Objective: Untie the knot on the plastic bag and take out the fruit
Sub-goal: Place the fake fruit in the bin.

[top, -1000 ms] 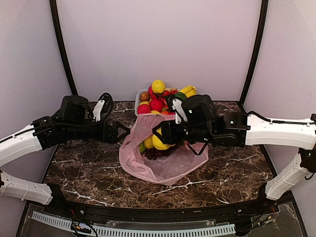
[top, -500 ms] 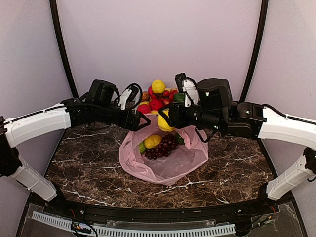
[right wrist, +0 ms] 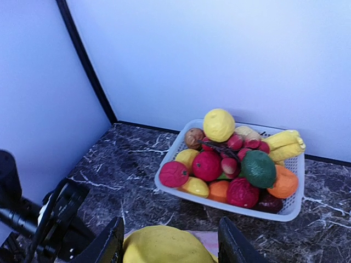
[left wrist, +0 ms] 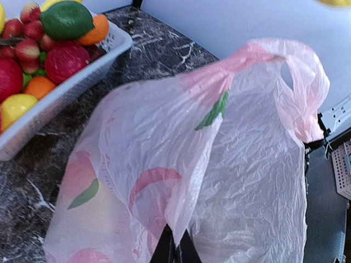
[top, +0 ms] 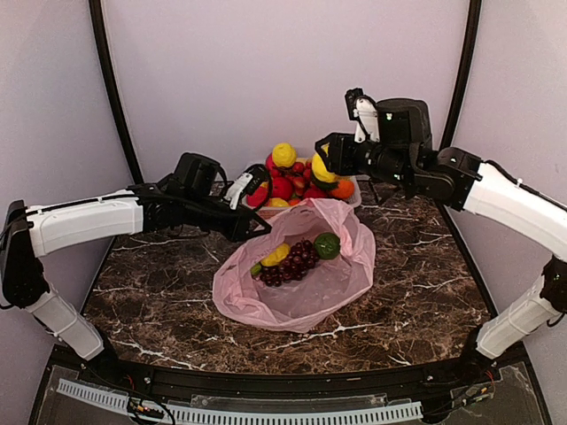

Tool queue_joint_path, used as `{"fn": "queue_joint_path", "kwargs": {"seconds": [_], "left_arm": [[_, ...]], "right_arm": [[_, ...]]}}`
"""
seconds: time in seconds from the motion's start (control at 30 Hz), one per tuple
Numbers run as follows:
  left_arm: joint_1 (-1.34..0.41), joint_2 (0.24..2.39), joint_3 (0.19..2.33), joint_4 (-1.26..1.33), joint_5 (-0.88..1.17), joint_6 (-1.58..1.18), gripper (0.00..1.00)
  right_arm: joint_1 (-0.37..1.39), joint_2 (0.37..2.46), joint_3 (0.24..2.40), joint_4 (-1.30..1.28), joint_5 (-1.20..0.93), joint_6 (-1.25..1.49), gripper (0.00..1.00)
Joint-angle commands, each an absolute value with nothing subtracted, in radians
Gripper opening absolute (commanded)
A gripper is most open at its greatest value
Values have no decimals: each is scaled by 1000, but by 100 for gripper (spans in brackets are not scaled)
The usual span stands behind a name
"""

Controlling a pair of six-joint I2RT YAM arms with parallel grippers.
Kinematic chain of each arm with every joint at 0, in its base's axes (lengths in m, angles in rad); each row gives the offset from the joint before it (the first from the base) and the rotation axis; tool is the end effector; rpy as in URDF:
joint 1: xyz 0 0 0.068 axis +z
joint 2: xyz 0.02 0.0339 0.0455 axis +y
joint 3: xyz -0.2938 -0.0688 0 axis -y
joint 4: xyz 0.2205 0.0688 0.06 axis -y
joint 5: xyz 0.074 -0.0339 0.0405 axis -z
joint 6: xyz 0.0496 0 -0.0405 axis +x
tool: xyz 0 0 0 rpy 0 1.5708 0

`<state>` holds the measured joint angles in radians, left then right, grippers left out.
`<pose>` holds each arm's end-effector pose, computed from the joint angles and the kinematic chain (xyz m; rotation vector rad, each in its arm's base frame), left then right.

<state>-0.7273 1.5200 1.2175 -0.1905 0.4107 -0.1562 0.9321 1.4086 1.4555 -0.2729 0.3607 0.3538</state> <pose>0.2398 -0.2400 0.3420 0.8610 1.9841 -0.9528 0.1973 0.2363 0.4467 -0.2632 1.8029 0.5976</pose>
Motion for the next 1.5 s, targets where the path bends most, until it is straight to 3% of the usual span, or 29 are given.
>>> {"fn": "queue_joint_path", "kwargs": {"seconds": [0.0,0.27,0.33,0.4,0.43,0.5,0.7,0.87,1.1,1.47], "left_arm": [[-774,1527,1119,-194,536,-104,1],[-851,1537,1086,-263,483,-94,2],[-852,1510,1081,-248,416,-116,15],[-849,1482,1078,-229,367,-140,41],[-847,1467,1080,-221,355,-155,59],[-832,1449,1092,-223,342,-178,77],[-714,1361,1126,-249,385,-223,96],[-611,1271,1141,-267,446,-251,99],[-501,1224,1130,-368,361,-258,99],[-478,1238,1064,-378,276,-345,99]], "right_arm": [[824,1467,1505,-265,331,319,51],[634,1626,1576,-191,210,323,50],[599,1674,1606,-171,187,332,50],[570,1720,1631,-139,175,333,50],[560,1745,1646,-127,171,331,50],[538,1796,1696,-112,163,326,50],[508,1947,1840,-80,131,297,50],[486,2061,1931,-54,137,306,50],[476,2201,2067,-34,171,295,50],[476,2336,2180,-28,260,293,53]]}}
